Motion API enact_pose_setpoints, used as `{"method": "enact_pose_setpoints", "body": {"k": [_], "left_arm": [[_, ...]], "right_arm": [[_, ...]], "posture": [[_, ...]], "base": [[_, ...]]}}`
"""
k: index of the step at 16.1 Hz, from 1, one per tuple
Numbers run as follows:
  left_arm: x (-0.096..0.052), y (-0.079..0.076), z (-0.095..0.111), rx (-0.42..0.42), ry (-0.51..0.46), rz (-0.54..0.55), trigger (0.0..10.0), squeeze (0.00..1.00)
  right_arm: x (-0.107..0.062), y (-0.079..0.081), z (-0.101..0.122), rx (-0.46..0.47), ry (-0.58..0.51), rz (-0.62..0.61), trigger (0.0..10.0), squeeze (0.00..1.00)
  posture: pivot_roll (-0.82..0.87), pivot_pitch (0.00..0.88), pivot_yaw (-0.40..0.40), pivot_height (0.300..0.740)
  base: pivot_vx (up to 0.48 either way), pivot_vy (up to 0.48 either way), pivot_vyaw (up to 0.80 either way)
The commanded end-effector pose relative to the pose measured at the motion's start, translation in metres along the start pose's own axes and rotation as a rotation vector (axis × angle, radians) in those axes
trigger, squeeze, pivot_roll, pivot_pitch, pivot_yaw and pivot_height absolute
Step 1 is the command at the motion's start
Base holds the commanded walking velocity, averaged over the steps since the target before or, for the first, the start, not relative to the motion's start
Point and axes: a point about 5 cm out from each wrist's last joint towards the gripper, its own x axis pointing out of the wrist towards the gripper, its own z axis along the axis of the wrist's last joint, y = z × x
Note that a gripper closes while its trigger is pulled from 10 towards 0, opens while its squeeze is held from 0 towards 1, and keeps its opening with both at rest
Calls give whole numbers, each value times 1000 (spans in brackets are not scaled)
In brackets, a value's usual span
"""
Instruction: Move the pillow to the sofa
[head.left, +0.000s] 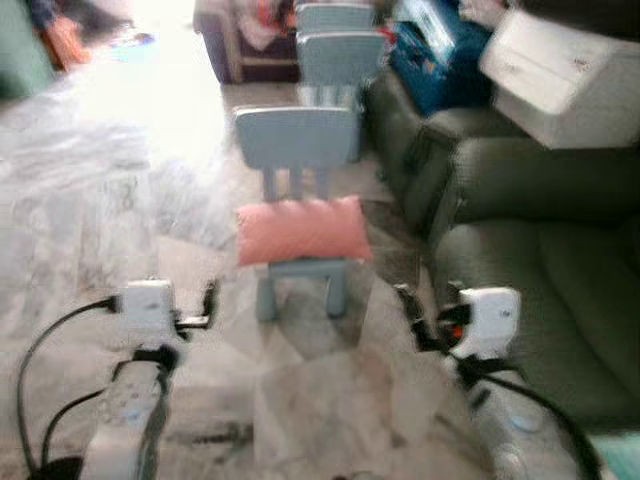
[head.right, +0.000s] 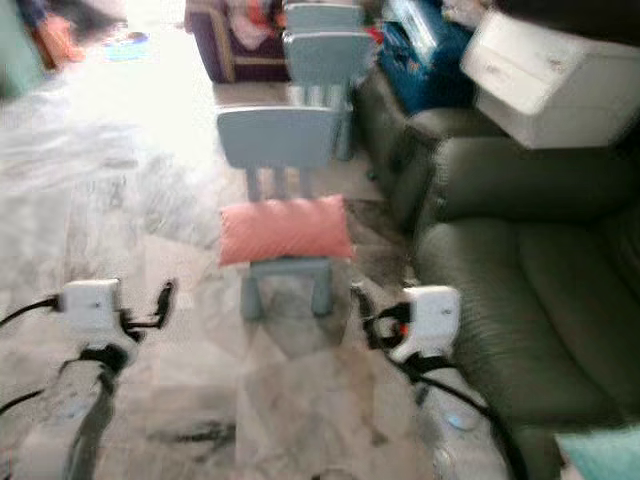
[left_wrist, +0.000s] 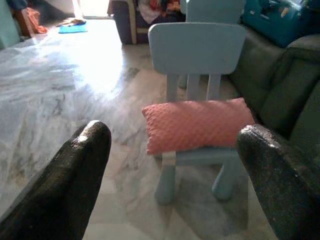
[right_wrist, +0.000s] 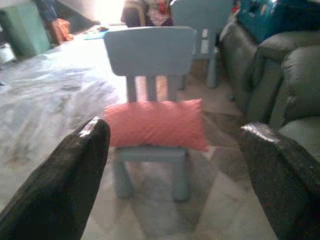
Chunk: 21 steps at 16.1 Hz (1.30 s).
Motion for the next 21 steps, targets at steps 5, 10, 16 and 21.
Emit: {"method": "enact_pose_setpoints", "body": {"k": [5, 10, 16, 21], "left_arm": [[-1, 7, -2, 28, 13, 20, 10000, 0], [-1, 6, -2, 27, 15, 18, 10000, 0], [-1, 5, -3, 17, 18, 15, 10000, 0], [-1, 4, -4, 13, 22, 19, 10000, 0]], "right_arm": [[0, 4, 3, 7, -15, 10, 10000, 0], [0, 4, 2, 10, -13, 11, 10000, 0], [0, 4, 1, 12, -9, 15, 10000, 0], [0, 4, 1, 9, -6, 21, 10000, 0]], "posture": [[-54, 117, -40, 740], [-54, 119, -38, 740], [-54, 122, -40, 740], [-56, 123, -43, 740]], "base": [[441, 0, 0], [442, 0, 0], [442, 0, 0], [443, 0, 0]]}}
